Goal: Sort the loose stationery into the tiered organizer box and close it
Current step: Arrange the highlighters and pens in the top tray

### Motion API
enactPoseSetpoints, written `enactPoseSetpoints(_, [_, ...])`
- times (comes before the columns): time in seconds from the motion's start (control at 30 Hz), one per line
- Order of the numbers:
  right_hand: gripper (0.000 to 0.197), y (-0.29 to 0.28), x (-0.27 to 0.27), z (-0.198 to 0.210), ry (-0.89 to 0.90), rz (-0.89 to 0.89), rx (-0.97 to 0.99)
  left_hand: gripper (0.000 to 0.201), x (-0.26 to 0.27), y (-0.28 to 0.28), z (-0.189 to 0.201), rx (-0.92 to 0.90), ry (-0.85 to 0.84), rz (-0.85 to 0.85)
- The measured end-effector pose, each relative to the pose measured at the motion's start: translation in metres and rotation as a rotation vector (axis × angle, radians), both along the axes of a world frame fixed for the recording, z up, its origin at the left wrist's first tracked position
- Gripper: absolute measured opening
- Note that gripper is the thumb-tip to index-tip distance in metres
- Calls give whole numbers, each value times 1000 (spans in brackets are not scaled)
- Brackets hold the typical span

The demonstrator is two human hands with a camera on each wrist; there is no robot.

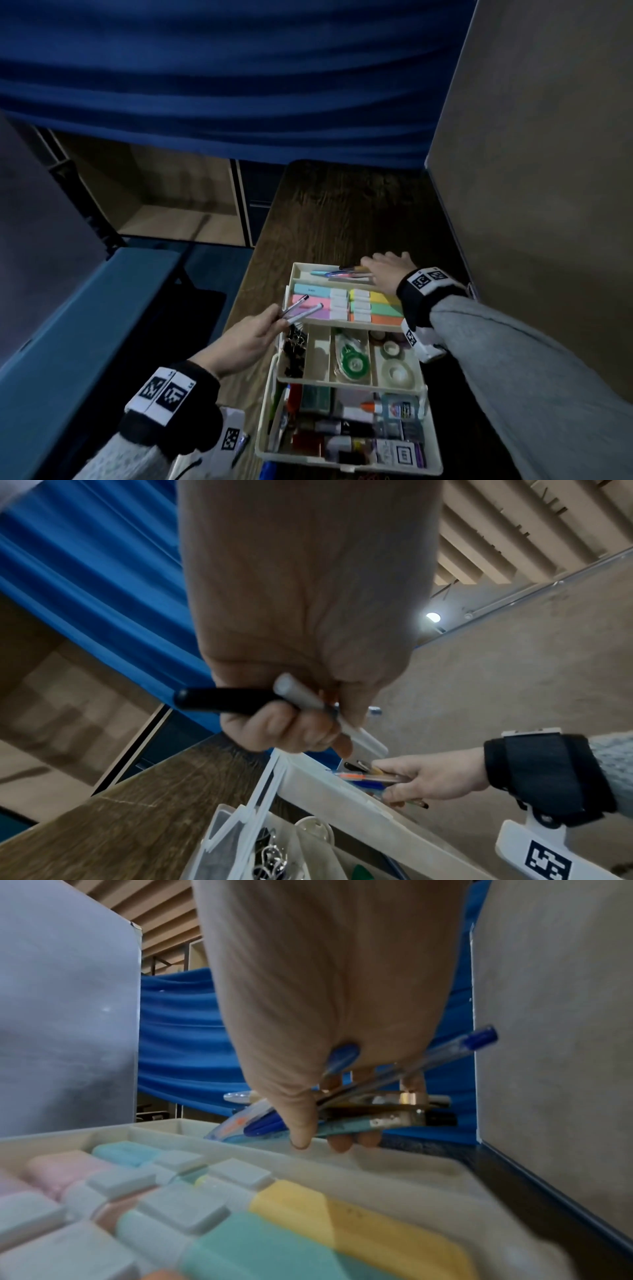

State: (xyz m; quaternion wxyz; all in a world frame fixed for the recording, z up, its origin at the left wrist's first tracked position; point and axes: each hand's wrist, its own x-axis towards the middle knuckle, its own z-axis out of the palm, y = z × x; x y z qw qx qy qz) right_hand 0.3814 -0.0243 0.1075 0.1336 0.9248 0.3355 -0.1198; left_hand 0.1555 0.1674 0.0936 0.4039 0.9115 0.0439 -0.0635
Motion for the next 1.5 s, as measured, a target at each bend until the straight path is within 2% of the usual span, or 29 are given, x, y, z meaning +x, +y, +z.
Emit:
enactPoseSetpoints(0.17, [35, 6, -2, -6, 37, -5, 72, 22, 21, 4, 2, 129, -6, -27])
enactPoseSetpoints(0.33, [26, 2, -3, -1, 41, -5, 172, 5, 37, 9, 3, 205, 7, -49])
enactPoseSetpoints(0.47, [24, -7, -8, 1, 71, -12, 239, 30, 52, 10, 12, 274, 49, -59])
enactPoseSetpoints(0.57, [27, -23, -11, 0, 88, -32, 317, 35, 66, 0, 19, 280, 43, -57])
enactPoseSetpoints(0.67, [37, -48, -13, 0, -5, -108, 419, 43, 83, -17, 23, 293, -6, -40])
enactPoseSetpoints(0.77, [38, -81, -21, 1, -14, -251, 646, 44, 100, -38, 18, 341, -72, -8])
enactPoseSetpoints(0.87, [34, -104, -35, -3, 11, -299, 823, 48, 119, -58, 12, 440, -132, -2])
enactPoseSetpoints(0.97, [33, -114, -44, -9, 30, -263, 791, 48, 138, -74, 9, 512, -157, -40])
enactPoseSetpoints(1.07, [42, -111, -40, -7, 61, -246, 690, 42, 152, -81, 4, 500, -193, -49])
enactPoseSetpoints(1.17, [50, -100, -32, -5, 154, -314, 549, 44, 159, -81, 0, 508, -195, -84])
enactPoseSetpoints(1.27, [48, -88, -27, -7, 235, -379, 478, 41, 158, -73, -3, 511, -193, -133])
enactPoseSetpoints(1.4, [43, -75, -29, -16, 175, -343, 457, 31, 144, -47, -8, 559, -216, 133])
enactPoseSetpoints(1.5, [46, -66, -32, -22, 108, -313, 431, 29, 132, -28, -16, 669, -97, 241])
